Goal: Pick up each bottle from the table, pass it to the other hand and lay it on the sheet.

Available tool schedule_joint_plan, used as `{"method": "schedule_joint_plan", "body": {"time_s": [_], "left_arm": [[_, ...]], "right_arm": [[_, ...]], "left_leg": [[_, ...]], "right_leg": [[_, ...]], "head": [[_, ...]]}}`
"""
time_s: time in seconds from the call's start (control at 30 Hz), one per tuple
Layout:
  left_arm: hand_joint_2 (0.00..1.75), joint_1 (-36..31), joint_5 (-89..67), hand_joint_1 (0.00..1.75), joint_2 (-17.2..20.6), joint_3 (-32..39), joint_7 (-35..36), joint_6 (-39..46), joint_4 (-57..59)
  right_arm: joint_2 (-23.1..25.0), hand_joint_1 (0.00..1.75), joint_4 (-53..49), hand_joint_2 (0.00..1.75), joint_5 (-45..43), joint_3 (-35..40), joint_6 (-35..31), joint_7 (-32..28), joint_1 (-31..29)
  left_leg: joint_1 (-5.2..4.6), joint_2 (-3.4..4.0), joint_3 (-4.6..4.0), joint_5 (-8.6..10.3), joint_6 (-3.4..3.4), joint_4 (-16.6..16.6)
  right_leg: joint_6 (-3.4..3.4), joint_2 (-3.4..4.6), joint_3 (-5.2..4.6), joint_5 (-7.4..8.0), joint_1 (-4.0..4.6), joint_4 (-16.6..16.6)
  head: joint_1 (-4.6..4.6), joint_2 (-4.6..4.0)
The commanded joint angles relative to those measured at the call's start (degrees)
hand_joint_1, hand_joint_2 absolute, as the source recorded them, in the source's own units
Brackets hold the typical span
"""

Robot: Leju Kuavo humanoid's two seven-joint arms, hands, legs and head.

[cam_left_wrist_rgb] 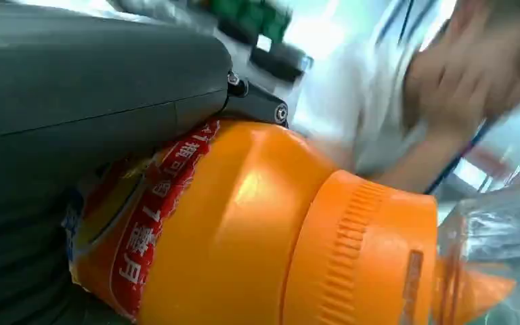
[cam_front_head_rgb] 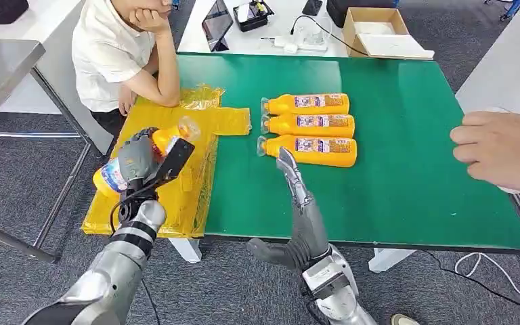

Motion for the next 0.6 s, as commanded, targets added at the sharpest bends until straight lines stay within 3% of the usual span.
{"method": "schedule_joint_plan", "body": {"time_s": [0.03,0.2,0.33,0.37,0.4,0.6], "left_arm": [[1.75,-10.0,-0.6,1.75,5.4,-3.9,5.5,-14.6,17.9],[1.75,-9.9,-1.2,1.75,6.0,-4.7,6.4,-16.9,18.5],[1.75,-9.9,1.7,1.75,6.0,-3.3,5.1,-23.5,18.9],[1.75,-9.8,1.9,1.06,6.0,-3.5,4.7,-24.7,19.0],[1.75,-9.8,1.4,0.0,6.0,-4.4,4.1,-25.6,18.9],[1.75,-10.7,0.7,0.0,5.4,-6.3,4.0,-29.7,19.3]], "right_arm": [[0.9,0.0,2.3,1.75,-1.0,-1.3,1.9,-0.2,-1.6],[0.8,0.0,2.8,1.75,-1.1,-1.2,2.3,-0.2,-1.4],[0.8,0.0,2.7,1.75,-1.9,-1.4,2.1,-0.2,-0.7],[0.7,0.0,3.1,1.75,-2.1,-1.4,2.0,-0.2,-0.6],[0.6,0.0,3.2,1.75,-2.5,-1.3,1.8,-0.2,-0.6],[0.3,0.0,3.5,1.75,-2.9,-0.8,1.3,-0.2,-0.9]], "left_leg": [[0.1,0.04,0.23,-0.12,-0.12,0.0],[0.08,0.13,0.27,-0.12,-0.11,0.0],[0.07,0.12,0.16,-0.07,-0.11,0.0],[0.11,0.15,0.25,-0.1,-0.14,0.0],[0.06,0.09,0.18,-0.07,-0.1,0.0],[0.06,0.08,0.14,-0.06,-0.06,0.0]], "right_leg": [[-0.17,0.02,0.25,-0.09,0.12,0.0],[-0.15,0.1,0.28,-0.08,0.09,0.0],[-0.13,0.06,0.16,-0.03,0.08,0.0],[-0.19,0.09,0.25,-0.05,0.12,-0.1],[-0.13,0.05,0.18,-0.04,0.07,-0.1],[-0.09,0.06,0.13,-0.03,0.06,0.0]], "head": [[0.02,0.02],[0.02,0.02],[0.02,0.02],[0.0,0.02],[0.0,0.02],[0.02,0.02]]}}
